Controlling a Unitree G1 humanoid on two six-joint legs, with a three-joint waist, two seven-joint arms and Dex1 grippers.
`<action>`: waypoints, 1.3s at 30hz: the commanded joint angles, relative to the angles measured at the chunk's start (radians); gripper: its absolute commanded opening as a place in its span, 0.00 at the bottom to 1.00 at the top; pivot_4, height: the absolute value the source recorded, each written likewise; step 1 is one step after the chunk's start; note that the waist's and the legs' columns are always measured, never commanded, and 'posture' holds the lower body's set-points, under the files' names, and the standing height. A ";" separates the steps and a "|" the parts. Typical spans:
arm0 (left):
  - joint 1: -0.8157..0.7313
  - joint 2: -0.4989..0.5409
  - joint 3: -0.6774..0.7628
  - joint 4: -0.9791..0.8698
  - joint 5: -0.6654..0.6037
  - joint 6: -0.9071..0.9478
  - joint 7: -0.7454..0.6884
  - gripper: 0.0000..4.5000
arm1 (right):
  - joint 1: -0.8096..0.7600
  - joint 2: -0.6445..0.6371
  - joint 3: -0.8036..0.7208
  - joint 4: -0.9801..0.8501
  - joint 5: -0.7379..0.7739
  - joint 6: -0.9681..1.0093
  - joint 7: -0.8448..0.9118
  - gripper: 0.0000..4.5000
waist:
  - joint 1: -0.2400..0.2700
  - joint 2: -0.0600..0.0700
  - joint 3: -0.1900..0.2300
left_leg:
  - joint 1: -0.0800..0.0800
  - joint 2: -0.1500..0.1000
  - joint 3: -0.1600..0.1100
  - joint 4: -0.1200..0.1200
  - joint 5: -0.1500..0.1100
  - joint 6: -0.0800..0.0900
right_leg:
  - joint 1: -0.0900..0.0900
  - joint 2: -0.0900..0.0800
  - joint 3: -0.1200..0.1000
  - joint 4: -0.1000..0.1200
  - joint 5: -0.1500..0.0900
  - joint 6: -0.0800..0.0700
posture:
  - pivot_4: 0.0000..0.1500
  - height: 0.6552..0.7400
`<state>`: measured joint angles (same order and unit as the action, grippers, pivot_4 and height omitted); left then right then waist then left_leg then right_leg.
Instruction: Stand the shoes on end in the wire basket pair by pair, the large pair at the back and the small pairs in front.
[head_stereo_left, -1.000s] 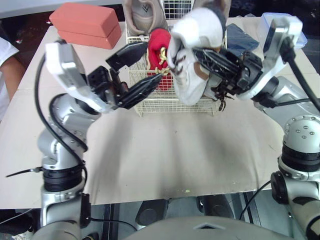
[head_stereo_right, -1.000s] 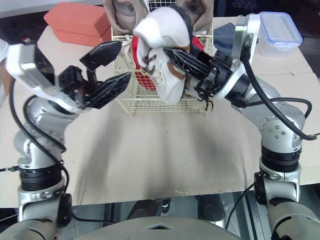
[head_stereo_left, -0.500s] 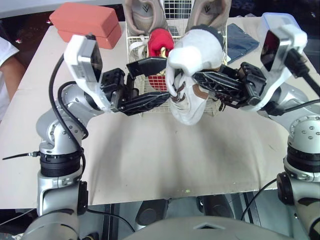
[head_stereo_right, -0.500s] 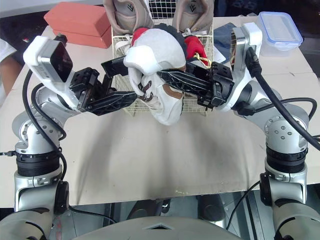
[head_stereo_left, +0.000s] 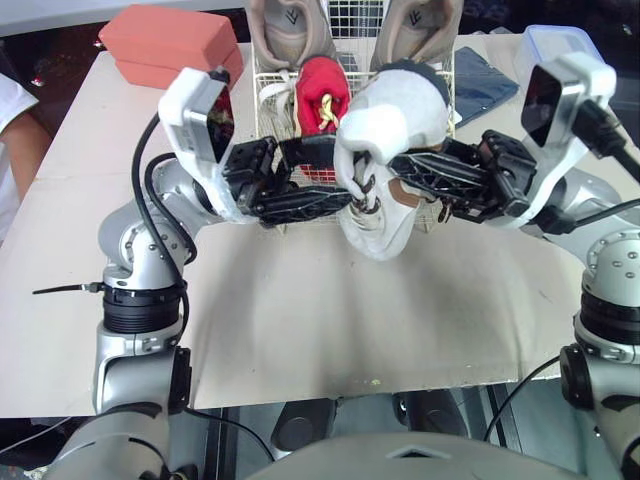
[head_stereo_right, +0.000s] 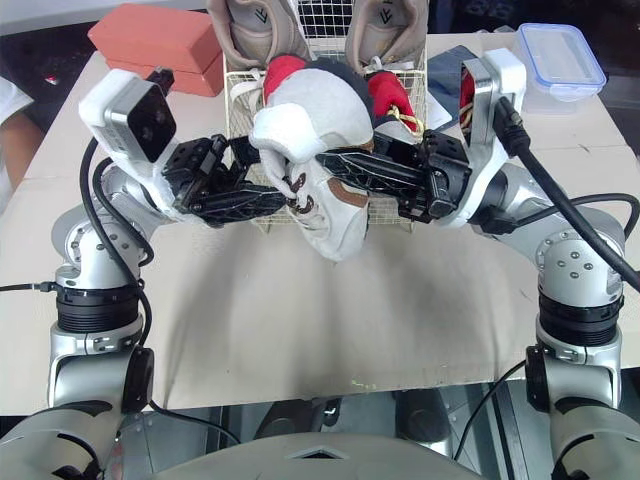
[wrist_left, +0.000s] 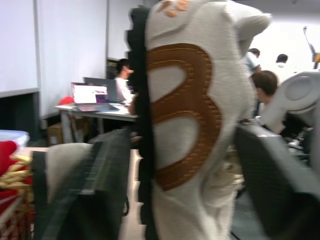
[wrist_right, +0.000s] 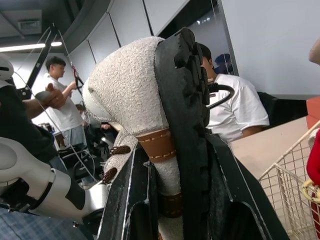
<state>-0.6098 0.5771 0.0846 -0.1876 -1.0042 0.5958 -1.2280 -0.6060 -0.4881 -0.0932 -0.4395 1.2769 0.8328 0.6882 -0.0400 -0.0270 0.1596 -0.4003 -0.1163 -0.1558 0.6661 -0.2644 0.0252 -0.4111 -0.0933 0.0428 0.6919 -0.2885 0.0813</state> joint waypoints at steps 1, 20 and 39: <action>-0.011 0.005 0.008 -0.027 -0.009 0.019 -0.006 0.31 | -0.003 -0.002 0.019 -0.061 0.027 0.008 0.018 0.14 | 0.000 0.000 0.000 | 0.000 0.000 0.000 0.000 0.000 0.000 | 0.000 0.000 0.000 0.000 0.000 0.000 | 1.00 1.00; 0.058 -0.078 0.191 -0.067 0.188 -0.265 0.238 0.00 | 0.079 -0.125 -0.047 -0.095 -0.142 -0.081 0.076 0.98 | 0.005 0.000 0.000 | 0.000 0.000 0.000 0.000 0.000 0.000 | 0.000 0.000 0.000 -0.001 0.000 0.000 | 1.00 1.00; 0.182 -0.112 0.178 0.112 0.457 -0.652 0.253 0.00 | 0.102 -0.175 -0.048 -0.107 -0.373 -0.263 0.135 0.98 | 0.029 0.000 0.000 | -0.001 0.000 0.000 0.000 0.000 0.000 | 0.001 0.000 -0.001 -0.003 0.000 0.000 | 1.00 1.00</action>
<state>-0.3994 0.4632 0.2620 -0.0779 -0.5651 0.0067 -0.9686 -0.4918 -0.6602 -0.1276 -0.5199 0.9041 0.5872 0.8189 -0.0111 -0.0272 0.1596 -0.4010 -0.1163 -0.1559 0.6658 -0.2644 0.0252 -0.4102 -0.0937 0.0418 0.6889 -0.2884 0.0813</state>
